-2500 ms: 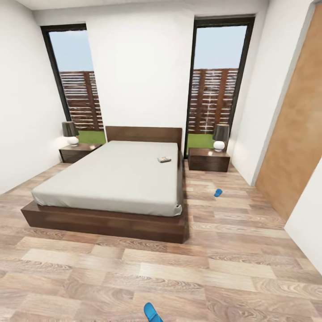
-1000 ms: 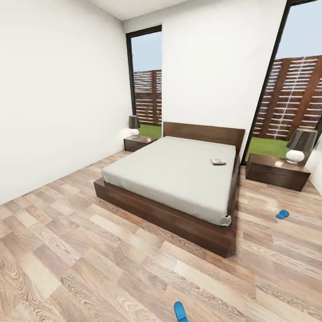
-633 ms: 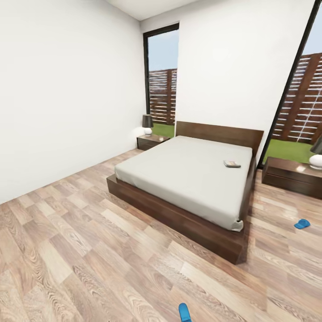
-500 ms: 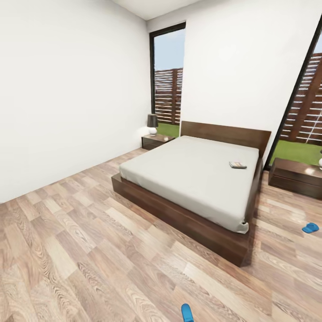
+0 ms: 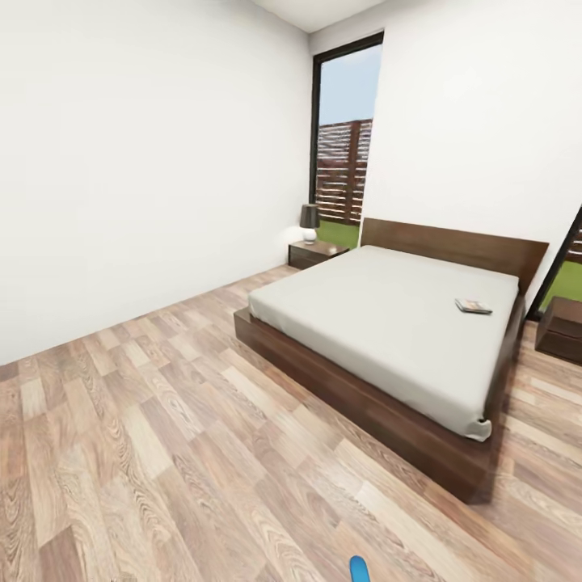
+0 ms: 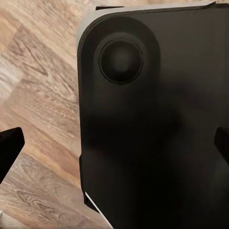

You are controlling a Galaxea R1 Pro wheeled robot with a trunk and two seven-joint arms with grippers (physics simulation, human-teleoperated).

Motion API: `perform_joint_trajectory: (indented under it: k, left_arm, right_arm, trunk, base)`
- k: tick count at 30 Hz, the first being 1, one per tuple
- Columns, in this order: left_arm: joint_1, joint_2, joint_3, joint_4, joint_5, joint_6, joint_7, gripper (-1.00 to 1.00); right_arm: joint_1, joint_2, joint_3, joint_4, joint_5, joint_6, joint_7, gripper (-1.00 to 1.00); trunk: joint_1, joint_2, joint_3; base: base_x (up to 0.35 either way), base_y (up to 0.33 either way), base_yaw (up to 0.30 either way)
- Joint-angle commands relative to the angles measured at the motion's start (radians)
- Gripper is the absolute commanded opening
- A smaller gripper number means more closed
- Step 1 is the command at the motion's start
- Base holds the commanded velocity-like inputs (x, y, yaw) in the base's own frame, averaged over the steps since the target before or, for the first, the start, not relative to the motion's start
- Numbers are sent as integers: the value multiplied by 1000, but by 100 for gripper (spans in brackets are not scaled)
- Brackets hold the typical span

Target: In the bedroom, move the book from the bed onto either nightstand, and place the two sandals side by side next to the bed.

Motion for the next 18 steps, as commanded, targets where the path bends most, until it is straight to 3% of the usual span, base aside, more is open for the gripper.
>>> perform_joint_trajectory:
  k: [1, 10, 18]
  left_arm:
    - [-1, 0, 0, 1, 0, -3, 0, 100]
    - [-1, -1, 0, 1, 0, -3, 0, 100]
    - [-1, 0, 0, 1, 0, -3, 0, 100]
  right_arm:
    - [0, 0, 0, -1, 4, 2, 3, 100]
    - [0, -1, 0, -1, 4, 0, 5, 100]
    - [0, -2, -2, -1, 2, -3, 12, 100]
  trunk:
    - [0, 0, -1]
    - [0, 0, -5]
    - [0, 0, -6]
  base:
    - [0, -1, 278]
    - [0, -28, 222]
    - [0, -35, -27]
